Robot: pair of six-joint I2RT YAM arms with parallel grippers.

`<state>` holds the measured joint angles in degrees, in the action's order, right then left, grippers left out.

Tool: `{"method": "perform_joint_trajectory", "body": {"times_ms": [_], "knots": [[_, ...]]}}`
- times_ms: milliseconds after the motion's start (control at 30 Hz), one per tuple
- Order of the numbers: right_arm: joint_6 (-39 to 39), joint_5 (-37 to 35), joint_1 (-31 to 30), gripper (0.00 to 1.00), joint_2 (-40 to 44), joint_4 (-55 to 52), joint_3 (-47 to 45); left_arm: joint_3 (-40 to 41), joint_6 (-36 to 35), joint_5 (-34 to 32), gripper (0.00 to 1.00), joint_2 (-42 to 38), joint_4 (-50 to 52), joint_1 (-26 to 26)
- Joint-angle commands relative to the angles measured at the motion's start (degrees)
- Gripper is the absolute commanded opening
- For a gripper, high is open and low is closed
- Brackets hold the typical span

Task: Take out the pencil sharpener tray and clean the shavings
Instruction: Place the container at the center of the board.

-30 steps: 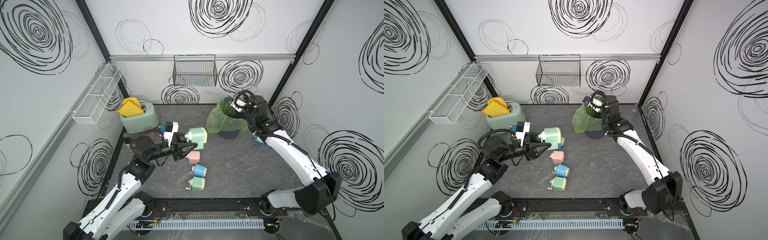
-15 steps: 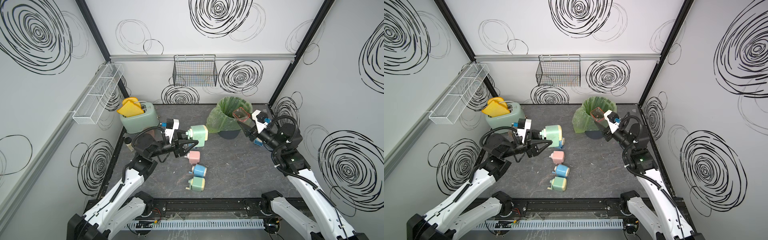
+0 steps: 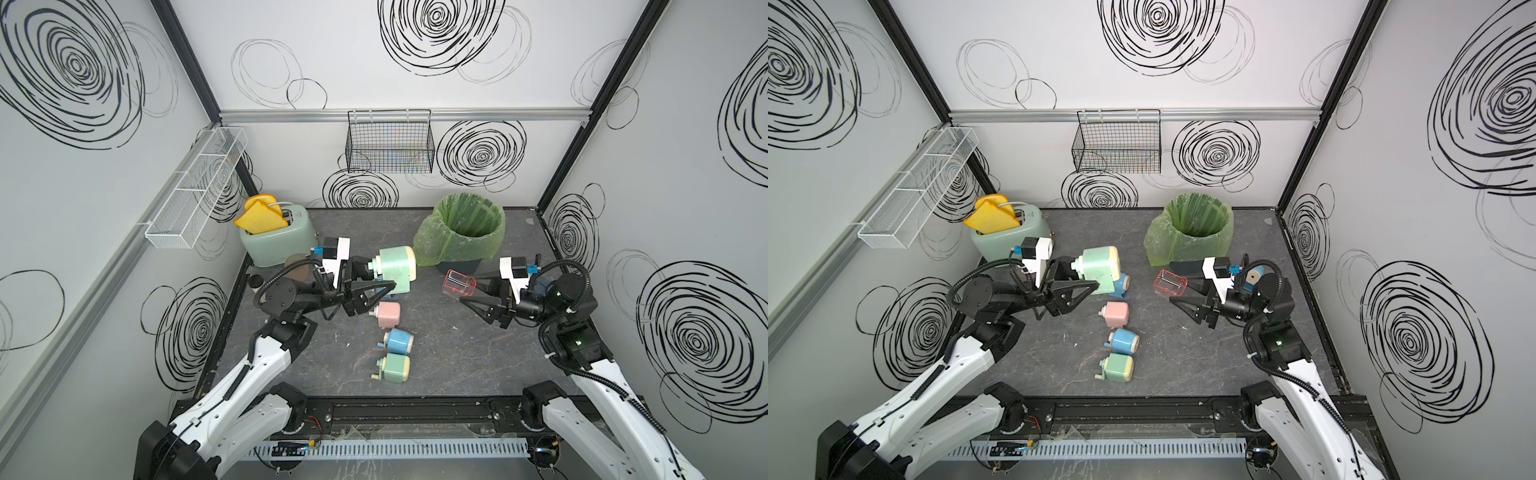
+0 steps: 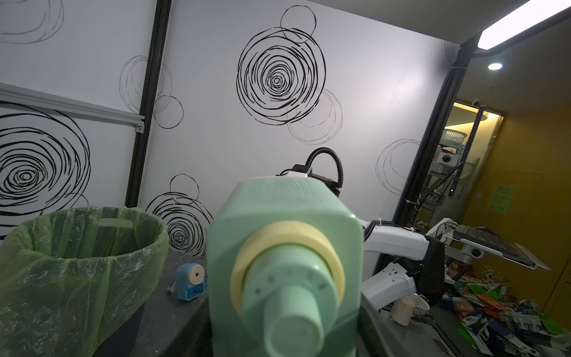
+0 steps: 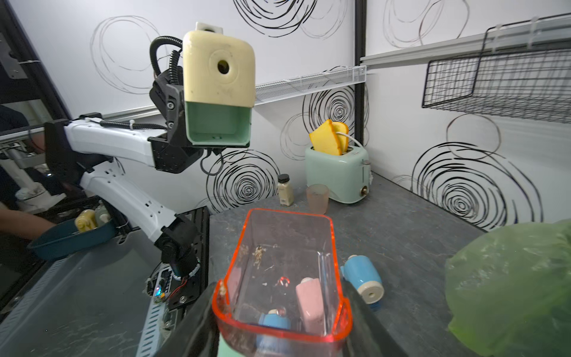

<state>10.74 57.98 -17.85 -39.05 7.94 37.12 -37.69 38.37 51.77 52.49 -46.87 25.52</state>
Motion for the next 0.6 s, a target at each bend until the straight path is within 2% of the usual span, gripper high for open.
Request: {"method": "perform_joint_trajectory", "body": {"times_ms": [0,67,367,567], "knots": [[1.7,1.2,-1.3,0.37,0.5,-1.1,-1.4,0.9,-0.3,-1.3,0.41,0.1,-4.5,1.2],[1.1,-2.9,-1.3,0.37,1.2,-2.7,-3.1,1.7,-0.9,-3.0,0.42,0.3,-3.8,2.2],[7.0,-34.4,-1.4,0.36,3.3,-1.4,-17.3,5.1,-3.8,-9.7,0.42,-1.8,-1.0,4.5],[11.5,-51.4,-1.5,0.37,-1.6,-2.7,-21.6,5.9,-5.8,-15.1,0.42,-2.0,2.2,6.2]]}}
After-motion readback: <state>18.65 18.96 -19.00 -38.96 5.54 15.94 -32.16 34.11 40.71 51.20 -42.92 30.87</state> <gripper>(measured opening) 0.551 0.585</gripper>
